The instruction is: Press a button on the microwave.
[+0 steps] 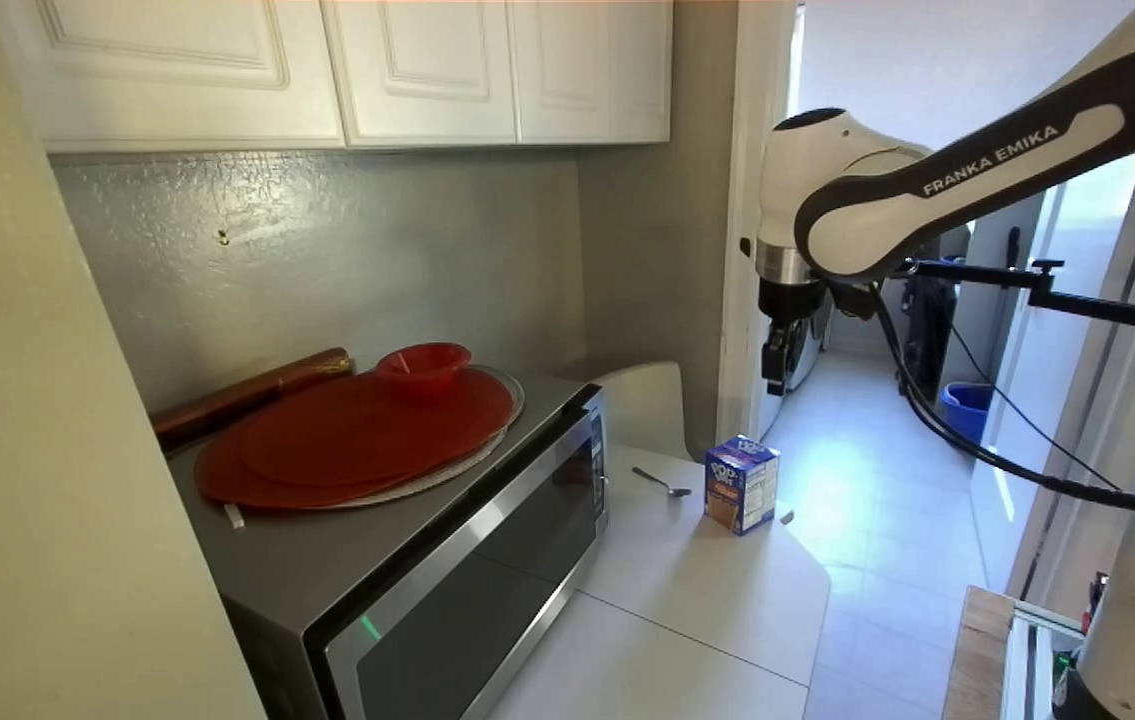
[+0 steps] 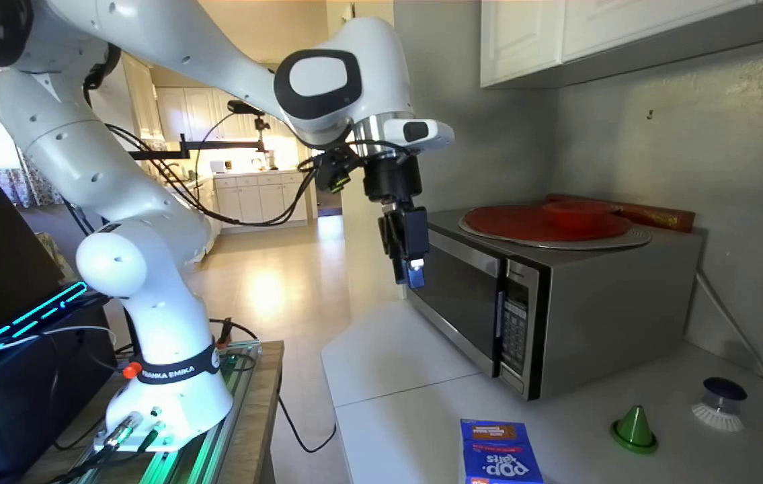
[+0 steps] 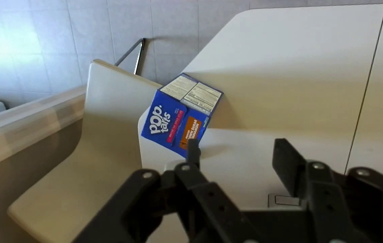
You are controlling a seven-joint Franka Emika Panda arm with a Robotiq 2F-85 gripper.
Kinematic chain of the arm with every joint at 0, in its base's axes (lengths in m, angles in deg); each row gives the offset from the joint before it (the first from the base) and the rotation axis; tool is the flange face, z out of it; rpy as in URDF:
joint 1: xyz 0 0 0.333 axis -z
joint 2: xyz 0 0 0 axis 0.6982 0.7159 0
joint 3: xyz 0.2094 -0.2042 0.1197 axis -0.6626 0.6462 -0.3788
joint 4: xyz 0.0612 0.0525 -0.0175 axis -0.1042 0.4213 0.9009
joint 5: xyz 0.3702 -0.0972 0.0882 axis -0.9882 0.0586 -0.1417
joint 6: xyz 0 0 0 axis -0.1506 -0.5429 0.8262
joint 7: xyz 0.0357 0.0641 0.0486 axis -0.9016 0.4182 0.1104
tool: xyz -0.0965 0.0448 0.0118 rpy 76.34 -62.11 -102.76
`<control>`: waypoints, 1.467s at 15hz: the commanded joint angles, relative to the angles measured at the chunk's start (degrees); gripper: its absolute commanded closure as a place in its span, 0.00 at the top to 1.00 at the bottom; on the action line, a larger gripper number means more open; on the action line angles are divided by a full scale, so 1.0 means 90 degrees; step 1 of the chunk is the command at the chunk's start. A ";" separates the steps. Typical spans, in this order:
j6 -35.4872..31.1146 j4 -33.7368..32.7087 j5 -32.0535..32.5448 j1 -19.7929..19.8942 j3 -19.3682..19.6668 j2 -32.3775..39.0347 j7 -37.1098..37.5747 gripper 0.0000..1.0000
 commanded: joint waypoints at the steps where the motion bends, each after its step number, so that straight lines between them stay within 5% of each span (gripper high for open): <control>1: -0.0385 -0.0128 -0.0404 -0.0194 0.0050 0.0502 -0.0411 0.30; 6: -0.1011 -0.0046 -0.1179 -0.0516 0.0073 0.1048 -0.0922 0.00; 13: -0.2786 -0.0180 -0.2045 -0.0692 -0.0067 0.2422 -0.0743 0.00; 14: -0.2376 -0.0004 -0.1697 -0.0521 -0.0153 0.1939 -0.0716 0.00; 19: -0.2475 -0.0021 -0.1722 -0.0497 -0.0188 0.2060 -0.0710 0.01; 22: -0.3189 -0.0181 -0.1886 -0.0592 -0.0273 0.2617 -0.0468 0.00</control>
